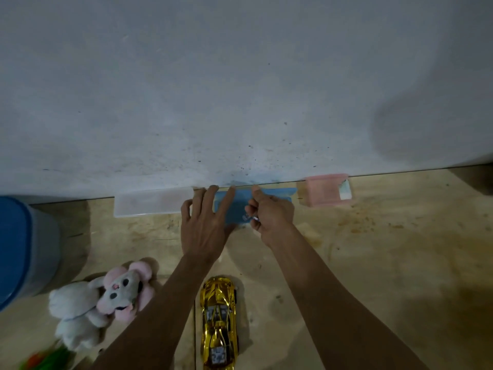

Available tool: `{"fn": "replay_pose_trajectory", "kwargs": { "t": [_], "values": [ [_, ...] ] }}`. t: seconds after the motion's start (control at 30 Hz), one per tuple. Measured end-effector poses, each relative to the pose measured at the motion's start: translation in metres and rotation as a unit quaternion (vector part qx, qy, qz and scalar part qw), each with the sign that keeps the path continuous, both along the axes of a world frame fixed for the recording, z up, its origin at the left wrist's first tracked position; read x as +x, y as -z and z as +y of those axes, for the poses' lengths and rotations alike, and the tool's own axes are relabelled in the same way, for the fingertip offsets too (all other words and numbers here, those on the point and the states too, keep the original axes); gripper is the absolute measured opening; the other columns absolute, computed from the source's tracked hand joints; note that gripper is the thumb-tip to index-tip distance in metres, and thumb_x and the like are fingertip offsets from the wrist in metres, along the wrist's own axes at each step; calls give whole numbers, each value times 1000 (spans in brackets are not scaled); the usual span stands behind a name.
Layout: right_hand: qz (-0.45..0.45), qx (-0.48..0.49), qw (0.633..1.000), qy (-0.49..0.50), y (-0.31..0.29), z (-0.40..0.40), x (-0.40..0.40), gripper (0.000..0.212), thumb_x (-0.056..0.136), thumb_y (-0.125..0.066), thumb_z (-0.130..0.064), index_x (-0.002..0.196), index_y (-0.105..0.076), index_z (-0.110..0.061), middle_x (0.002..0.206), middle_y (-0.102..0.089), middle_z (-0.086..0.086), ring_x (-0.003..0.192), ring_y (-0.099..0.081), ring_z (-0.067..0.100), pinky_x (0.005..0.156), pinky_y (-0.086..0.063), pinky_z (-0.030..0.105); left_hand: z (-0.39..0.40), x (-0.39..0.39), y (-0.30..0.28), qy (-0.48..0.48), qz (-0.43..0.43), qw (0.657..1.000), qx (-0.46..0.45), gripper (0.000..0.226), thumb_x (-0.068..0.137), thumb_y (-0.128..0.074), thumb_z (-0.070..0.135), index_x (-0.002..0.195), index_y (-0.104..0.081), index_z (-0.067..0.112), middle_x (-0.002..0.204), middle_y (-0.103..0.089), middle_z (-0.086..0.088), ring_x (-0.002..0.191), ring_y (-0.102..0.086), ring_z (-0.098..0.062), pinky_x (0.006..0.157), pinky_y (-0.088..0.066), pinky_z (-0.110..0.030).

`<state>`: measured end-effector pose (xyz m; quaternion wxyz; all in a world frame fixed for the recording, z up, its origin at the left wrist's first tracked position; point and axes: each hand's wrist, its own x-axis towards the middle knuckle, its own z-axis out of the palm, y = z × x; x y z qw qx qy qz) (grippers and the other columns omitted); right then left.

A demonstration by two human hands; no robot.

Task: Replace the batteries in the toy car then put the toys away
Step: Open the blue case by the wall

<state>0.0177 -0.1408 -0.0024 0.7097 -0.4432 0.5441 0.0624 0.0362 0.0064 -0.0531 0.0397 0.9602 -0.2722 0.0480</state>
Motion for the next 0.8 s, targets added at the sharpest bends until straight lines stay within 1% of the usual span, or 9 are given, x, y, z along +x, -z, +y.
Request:
{"fn": "replay_pose_trajectory", "kwargs": {
  "t": [0.17, 0.23, 0.3, 0.33, 0.4, 0.5, 0.53, 0.67, 0.8],
  "values": [
    [-32, -16, 998, -57, 4, -15, 2, 9, 89, -74, -10, 91, -70, -3, 74, -70, 6, 67, -67, 15, 52, -52, 22, 1, 1, -5, -8, 16, 999, 27, 103, 63, -89, 53, 151, -45, 23, 141, -51, -18, 124, -47, -38, 93, -44, -51],
    [-34, -197, 971, -133, 15, -28, -9, 11, 86, -69, -2, 96, -73, -3, 81, -73, 3, 74, -67, 15, 64, -52, 13, 0, 5, -6, -2, 21, 999, 36, 104, 63, -88, 53, 152, -43, 22, 141, -50, -18, 123, -49, -40, 92, -44, -52],
    [-84, -431, 867, -237, 29, -39, -27, 20, 88, -62, 3, 103, -73, -4, 95, -74, 5, 83, -67, 15, 74, -47, 6, 1, 8, -5, 7, 19, 999, 45, 104, 64, -87, 56, 152, -43, 21, 141, -49, -18, 121, -50, -41, 91, -45, -53],
    [-127, -501, 807, -285, 36, -42, -35, 23, 88, -60, 5, 105, -72, -4, 100, -74, 8, 88, -67, 18, 78, -50, 12, 2, 10, -4, 11, 20, 999, 49, 103, 65, -86, 57, 152, -42, 21, 142, -48, -18, 121, -50, -41, 91, -46, -54],
    [-200, -592, 682, -381, 49, -44, -44, 26, 88, -61, 3, 110, -71, -4, 106, -73, 11, 97, -66, 26, 83, -54, 31, 3, 13, -4, 15, 23, 998, 52, 105, 66, -84, 59, 153, -40, 20, 143, -46, -17, 121, -49, -41, 91, -46, -54],
    [-227, -655, 510, -509, 71, -38, -44, 27, 93, -59, -13, 119, -67, -9, 116, -68, 9, 108, -61, 29, 89, -53, 42, 4, 17, -5, 12, 33, 997, 66, 110, 64, -84, 62, 155, -36, 21, 145, -44, -16, 121, -47, -40, 91, -45, -54],
    [-218, -660, 484, -532, 77, -37, -44, 29, 95, -56, -19, 122, -65, -11, 120, -66, 8, 111, -60, 29, 91, -52, 43, 4, 19, -6, 13, 35, 997, 71, 112, 63, -84, 63, 155, -36, 20, 144, -45, -16, 121, -47, -40, 90, -45, -53],
    [-182, -674, 458, -550, 98, -40, -44, 36, 100, -45, -33, 124, -62, -12, 124, -62, 10, 113, -57, 32, 89, -50, 47, 4, 22, -7, 19, 37, 996, 79, 110, 66, -80, 64, 156, -36, 19, 145, -47, -16, 121, -50, -40, 91, -46, -54],
    [-164, -706, 429, -538, 111, -39, -38, 38, 100, -37, -43, 107, -61, -14, 111, -62, 9, 101, -57, 29, 79, -47, 43, 5, 21, -4, 23, 32, 996, 80, 111, 66, -79, 66, 156, -35, 19, 145, -46, -16, 121, -49, -39, 92, -45, -54]
  ]
}}
